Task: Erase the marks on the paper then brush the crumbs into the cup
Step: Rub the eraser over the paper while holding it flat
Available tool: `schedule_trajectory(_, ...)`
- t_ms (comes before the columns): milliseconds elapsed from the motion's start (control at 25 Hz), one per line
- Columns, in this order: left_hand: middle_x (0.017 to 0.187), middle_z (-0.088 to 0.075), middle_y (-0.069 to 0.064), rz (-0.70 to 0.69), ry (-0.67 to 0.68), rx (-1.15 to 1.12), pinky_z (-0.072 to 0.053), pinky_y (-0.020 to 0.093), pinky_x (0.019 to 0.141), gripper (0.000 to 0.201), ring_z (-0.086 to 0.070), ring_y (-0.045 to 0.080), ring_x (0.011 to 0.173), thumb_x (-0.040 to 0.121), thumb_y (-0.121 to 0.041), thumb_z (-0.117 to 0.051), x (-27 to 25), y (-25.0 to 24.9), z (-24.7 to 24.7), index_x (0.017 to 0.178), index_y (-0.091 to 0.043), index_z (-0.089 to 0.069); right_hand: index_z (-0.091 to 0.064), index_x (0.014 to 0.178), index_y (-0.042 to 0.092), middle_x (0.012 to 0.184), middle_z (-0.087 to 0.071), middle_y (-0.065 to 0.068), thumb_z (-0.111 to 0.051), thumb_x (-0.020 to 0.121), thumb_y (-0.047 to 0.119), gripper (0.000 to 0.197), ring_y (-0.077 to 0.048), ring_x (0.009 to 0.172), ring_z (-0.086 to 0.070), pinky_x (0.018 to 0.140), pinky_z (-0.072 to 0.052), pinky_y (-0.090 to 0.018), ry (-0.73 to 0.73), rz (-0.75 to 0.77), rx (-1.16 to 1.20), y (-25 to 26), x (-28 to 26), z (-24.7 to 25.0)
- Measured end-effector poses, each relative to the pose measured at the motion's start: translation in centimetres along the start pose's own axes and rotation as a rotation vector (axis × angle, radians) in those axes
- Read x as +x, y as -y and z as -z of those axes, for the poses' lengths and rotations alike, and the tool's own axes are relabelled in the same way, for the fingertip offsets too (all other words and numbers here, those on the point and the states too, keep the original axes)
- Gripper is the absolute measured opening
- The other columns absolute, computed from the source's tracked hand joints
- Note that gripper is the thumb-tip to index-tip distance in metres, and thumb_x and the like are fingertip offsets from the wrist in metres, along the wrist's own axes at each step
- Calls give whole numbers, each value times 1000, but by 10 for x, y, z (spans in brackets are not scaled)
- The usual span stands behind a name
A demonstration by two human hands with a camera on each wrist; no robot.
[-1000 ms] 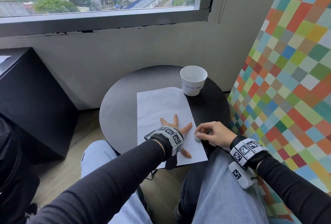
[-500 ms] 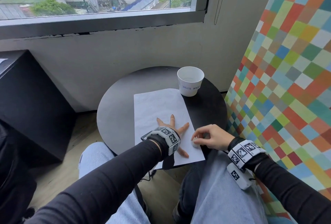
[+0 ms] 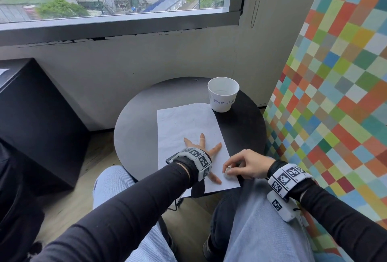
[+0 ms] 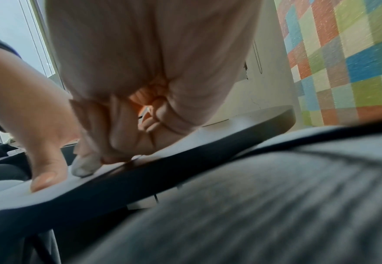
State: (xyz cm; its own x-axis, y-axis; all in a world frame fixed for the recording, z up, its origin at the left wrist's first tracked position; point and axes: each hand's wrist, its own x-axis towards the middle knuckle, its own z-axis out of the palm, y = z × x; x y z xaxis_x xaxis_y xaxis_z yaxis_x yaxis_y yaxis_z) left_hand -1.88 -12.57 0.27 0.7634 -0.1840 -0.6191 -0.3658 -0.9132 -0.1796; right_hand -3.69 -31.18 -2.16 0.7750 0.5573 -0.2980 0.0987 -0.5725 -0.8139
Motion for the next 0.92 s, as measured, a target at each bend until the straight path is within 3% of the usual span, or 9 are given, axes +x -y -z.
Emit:
schedule_trajectory(120, 157, 30, 20, -6, -4, 0, -7, 72, 113, 129, -3, 61, 142, 61, -87, -62, 3, 0, 0, 148, -48, 24, -74, 87, 22, 59, -62, 5, -71, 86, 20, 4, -11, 38, -36, 42, -31, -20, -128, -17, 58, -4, 0, 4)
schedule_trajectory(280, 157, 31, 19, 6, 6, 0, -8, 72, 112, 131, -3, 62, 141, 58, -89, -62, 6, 0, -2, 147, -50, 25, -75, 90, 20, 58, -55, -8, -71, 86, 22, 6, -17, 41, -35, 43, -31, -22, 11, -21, 95, -6, -1, 1)
schedule_trajectory(400, 157, 30, 19, -1, -1, 2, -8, 71, 113, 130, -3, 63, 140, 59, -88, -62, 6, 0, -1, 148, -49, 24, -76, 88, 16, 72, -61, -3, -73, 84, 19, 6, -15, 40, -40, 41, -32, -22, -147, 5, 88, -7, 1, 3)
schedule_trajectory(520, 158, 30, 19, 4, -4, 11, -11, 70, 113, 130, -8, 63, 140, 58, -90, -61, 6, -1, -2, 147, -50, 24, -76, 89, 15, 68, -60, -4, -72, 85, 18, 6, -14, 41, -38, 42, -32, -21, -46, -8, 105, -8, -1, 4)
schedule_trajectory(640, 158, 29, 19, 2, -14, 18, -13, 69, 113, 130, -11, 63, 139, 56, -91, -60, 8, 1, -4, 147, -51, 24, -77, 87, 16, 68, -59, -2, -72, 85, 16, 5, -10, 41, -36, 42, -30, -19, -128, 5, 63, -9, 1, 4)
schedule_trajectory(800, 158, 30, 18, 5, -9, 9, -13, 69, 113, 130, -9, 64, 139, 56, -91, -61, 9, 0, -5, 147, -51, 24, -77, 88, 16, 72, -59, -4, -72, 85, 19, 6, -11, 42, -39, 42, -31, -18, -98, 8, 58, -12, 0, 3)
schedule_trajectory(920, 158, 30, 18, 0, -8, -4, -13, 70, 113, 130, -9, 64, 139, 57, -89, -62, 7, 0, -4, 147, -51, 24, -77, 87, 16, 72, -59, -1, -73, 84, 18, 5, -10, 41, -40, 42, -31, -17, -194, 19, 61, -12, 1, 4)
